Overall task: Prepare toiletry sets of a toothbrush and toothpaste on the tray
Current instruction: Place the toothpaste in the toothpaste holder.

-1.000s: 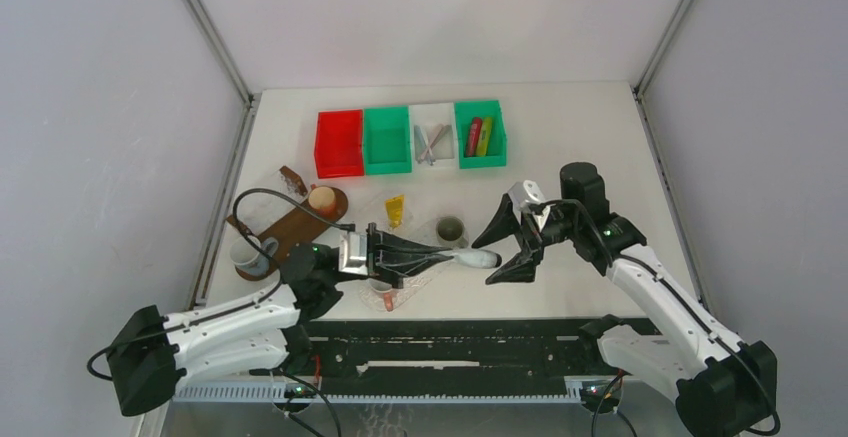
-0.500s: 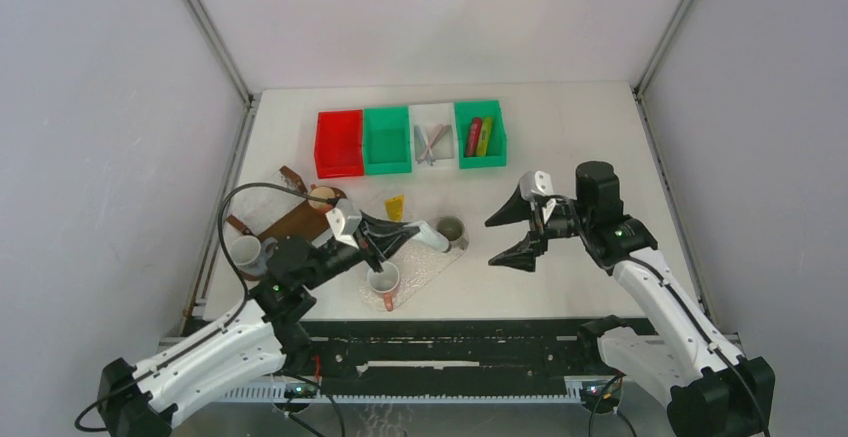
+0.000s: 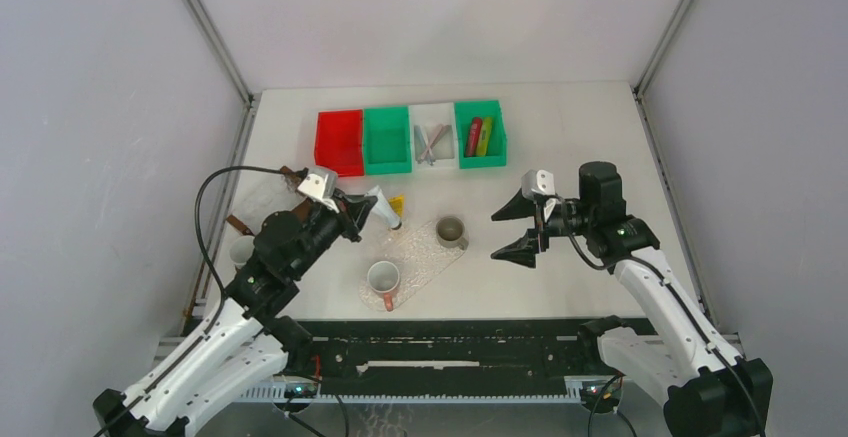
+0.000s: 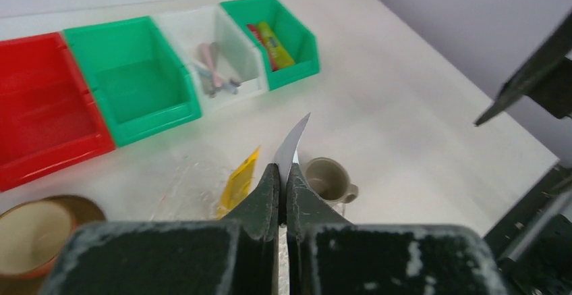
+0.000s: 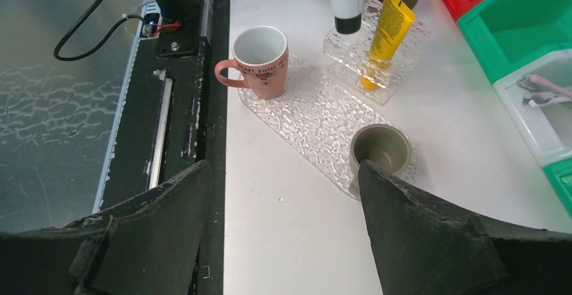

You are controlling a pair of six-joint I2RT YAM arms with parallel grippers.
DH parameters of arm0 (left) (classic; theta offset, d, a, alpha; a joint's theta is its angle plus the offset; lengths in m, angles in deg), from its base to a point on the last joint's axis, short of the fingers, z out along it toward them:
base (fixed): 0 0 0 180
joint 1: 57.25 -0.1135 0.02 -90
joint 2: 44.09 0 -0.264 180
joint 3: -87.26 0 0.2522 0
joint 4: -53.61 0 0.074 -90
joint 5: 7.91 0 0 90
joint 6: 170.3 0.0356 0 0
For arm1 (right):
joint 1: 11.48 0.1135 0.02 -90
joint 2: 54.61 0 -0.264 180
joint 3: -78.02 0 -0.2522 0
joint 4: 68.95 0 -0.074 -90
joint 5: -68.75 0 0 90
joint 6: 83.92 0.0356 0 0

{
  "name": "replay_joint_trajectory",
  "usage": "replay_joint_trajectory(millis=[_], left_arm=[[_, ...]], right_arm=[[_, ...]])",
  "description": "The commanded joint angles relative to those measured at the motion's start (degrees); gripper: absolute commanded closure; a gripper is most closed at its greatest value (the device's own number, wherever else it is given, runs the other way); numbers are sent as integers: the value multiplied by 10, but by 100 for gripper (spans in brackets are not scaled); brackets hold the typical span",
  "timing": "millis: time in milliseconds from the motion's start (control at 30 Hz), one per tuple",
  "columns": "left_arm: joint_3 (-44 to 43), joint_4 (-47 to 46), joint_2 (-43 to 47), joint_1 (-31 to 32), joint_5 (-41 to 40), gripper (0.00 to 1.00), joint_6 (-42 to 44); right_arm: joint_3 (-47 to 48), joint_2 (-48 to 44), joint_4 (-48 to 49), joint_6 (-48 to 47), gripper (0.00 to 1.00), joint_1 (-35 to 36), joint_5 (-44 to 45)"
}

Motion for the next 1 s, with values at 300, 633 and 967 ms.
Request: replay_joint_trajectory(millis=[300,633,967], left_arm=[[-52,16,-42,-34,-101,100,0],[-53,-8,-94,-60,-66,100,-7],[-28,-27,-110,-62,-42,100,7]], right_arm=[[11,2,3,-19,13,-5,15],[11,2,2,-19,13,-7,13],[11,5,1,-21,13,-7,13]])
